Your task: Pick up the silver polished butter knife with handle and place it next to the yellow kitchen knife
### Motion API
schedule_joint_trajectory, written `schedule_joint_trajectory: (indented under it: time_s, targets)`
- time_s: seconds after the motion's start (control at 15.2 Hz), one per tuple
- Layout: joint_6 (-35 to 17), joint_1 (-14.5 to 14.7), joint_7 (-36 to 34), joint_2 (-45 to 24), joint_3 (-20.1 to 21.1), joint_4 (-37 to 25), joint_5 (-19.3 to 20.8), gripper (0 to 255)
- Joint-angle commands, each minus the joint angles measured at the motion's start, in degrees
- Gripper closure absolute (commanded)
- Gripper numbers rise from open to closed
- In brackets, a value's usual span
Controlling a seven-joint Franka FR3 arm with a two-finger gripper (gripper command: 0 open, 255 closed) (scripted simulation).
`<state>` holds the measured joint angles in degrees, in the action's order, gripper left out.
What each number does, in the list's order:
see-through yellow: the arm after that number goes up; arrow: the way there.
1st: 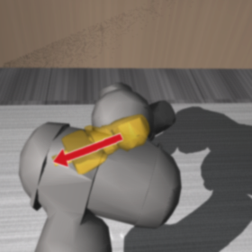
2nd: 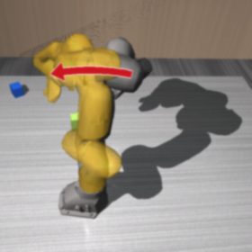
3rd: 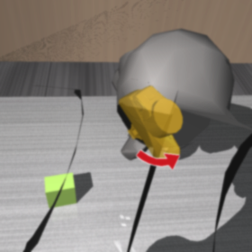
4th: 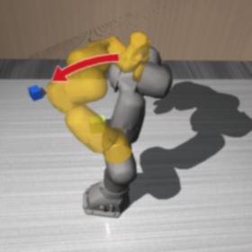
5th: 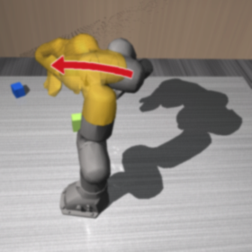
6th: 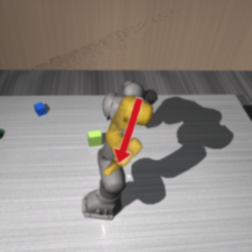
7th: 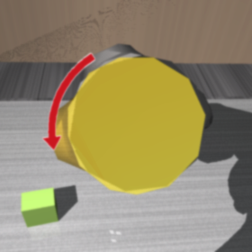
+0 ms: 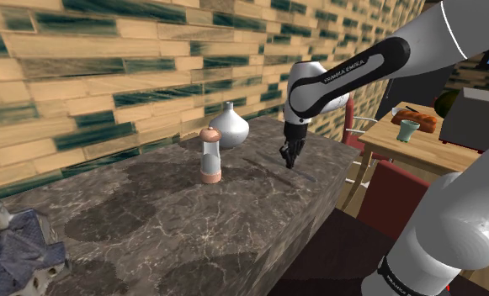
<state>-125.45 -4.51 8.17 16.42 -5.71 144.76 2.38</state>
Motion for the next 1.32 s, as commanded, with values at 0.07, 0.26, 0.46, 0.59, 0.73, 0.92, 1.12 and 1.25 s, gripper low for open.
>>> schedule_joint_trajectory:
  time_s: [0.07,0.26,0.46,0.59,0.73,0.92,1.12,1.25]
  targets:
    - [2.7,0.0,-0.1,1.4,0.1,-1.3,0.0,255]
    - [5.3,0.0,-0.1,2.6,0.2,-2.7,0.1,255]
    - [7.8,0.0,-0.1,3.6,0.3,-4.2,0.1,255]
    - [9.5,0.0,-0.1,4.2,0.3,-5.2,0.1,255]
    - [11.1,0.0,-0.2,4.8,0.4,-6.3,0.1,255]
    - [13.6,0.0,-0.2,5.5,0.5,-8.1,0.0,255]
    - [16.0,0.0,-0.2,6.1,0.5,-9.9,0.0,255]
    - [17.6,0.0,-0.2,6.4,0.6,-11.2,0.0,255]
